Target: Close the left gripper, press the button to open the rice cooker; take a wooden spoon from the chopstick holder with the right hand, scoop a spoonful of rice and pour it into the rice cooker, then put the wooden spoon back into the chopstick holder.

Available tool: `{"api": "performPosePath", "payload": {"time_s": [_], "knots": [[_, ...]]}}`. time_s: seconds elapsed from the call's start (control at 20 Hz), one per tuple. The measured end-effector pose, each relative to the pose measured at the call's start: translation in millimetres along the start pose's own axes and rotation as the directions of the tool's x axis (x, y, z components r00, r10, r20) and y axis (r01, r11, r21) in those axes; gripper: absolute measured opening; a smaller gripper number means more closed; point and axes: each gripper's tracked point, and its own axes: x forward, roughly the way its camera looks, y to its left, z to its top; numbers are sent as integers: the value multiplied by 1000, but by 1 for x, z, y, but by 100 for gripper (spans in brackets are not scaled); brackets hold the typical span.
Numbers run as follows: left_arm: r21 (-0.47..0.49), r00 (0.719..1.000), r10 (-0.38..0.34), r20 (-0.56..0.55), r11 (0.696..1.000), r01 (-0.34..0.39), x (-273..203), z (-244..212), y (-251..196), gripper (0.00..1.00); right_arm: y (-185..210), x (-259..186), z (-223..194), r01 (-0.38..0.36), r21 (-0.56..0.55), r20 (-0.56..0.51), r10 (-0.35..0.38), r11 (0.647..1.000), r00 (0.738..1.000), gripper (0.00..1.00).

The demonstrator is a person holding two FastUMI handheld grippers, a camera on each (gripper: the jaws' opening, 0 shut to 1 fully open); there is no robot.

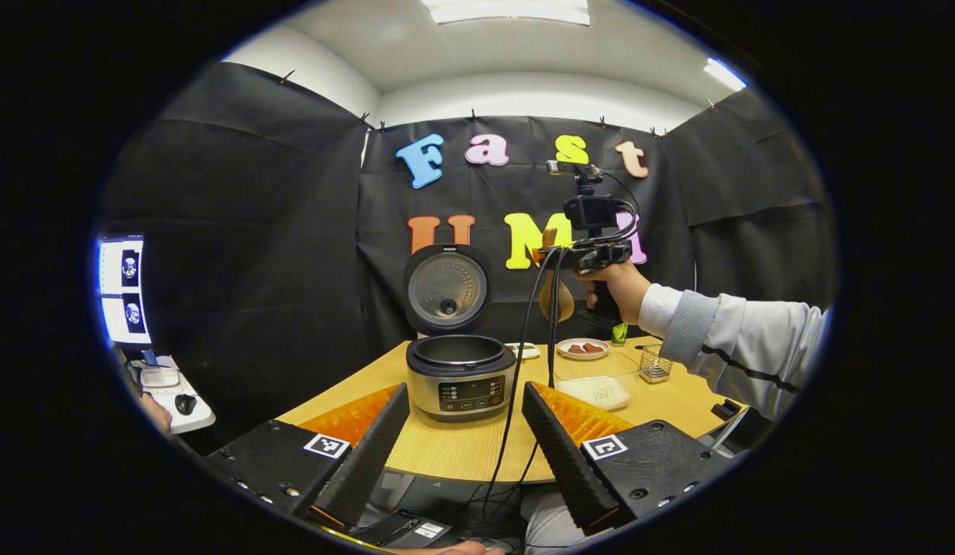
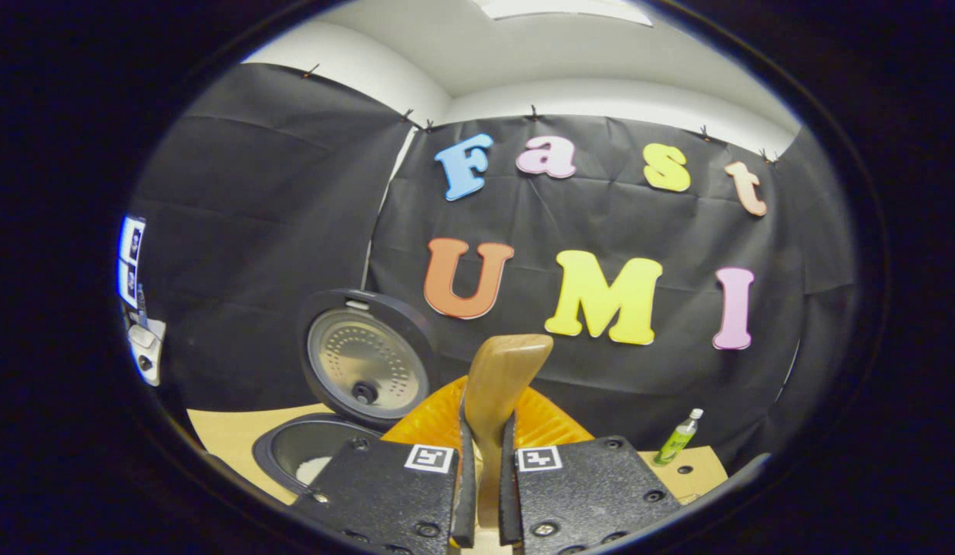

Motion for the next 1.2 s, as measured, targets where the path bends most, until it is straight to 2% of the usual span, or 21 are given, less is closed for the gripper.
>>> {"api": "performPosePath", "payload": {"time_s": [0.4, 0.7, 0.85, 0.9, 0.95, 1.1, 1.2], "knots": [[-15, 999, -18, 36, 1000, 19, 3, 16, -19, 94, -129, -41, -12, 151, 15, -23, -150, 988, 988, 18], [-7, 999, -14, 50, 1000, 15, 18, 35, -25, 94, -227, -86, -20, 292, 30, -1, -292, 956, 956, 18], [11, 998, -16, 61, 1000, 16, 30, 45, -32, 94, -252, -94, -36, 307, 35, 3, -307, 951, 952, 18], [15, 998, -13, 62, 1000, 12, 33, 48, -32, 94, -261, -95, -46, 314, 46, -5, -314, 948, 950, 14], [18, 998, -6, 62, 1000, 5, 37, 50, -33, 94, -271, -95, -58, 325, 54, -10, -325, 944, 946, 18], [7, 998, 16, 64, 1000, -17, 47, 53, -35, 94, -291, -87, -89, 360, 24, -24, -360, 933, 933, 18], [-1, 997, 22, 71, 1000, -22, 51, 58, -37, 94, -298, -81, -110, 357, 5, -37, -356, 934, 934, 19]]}}
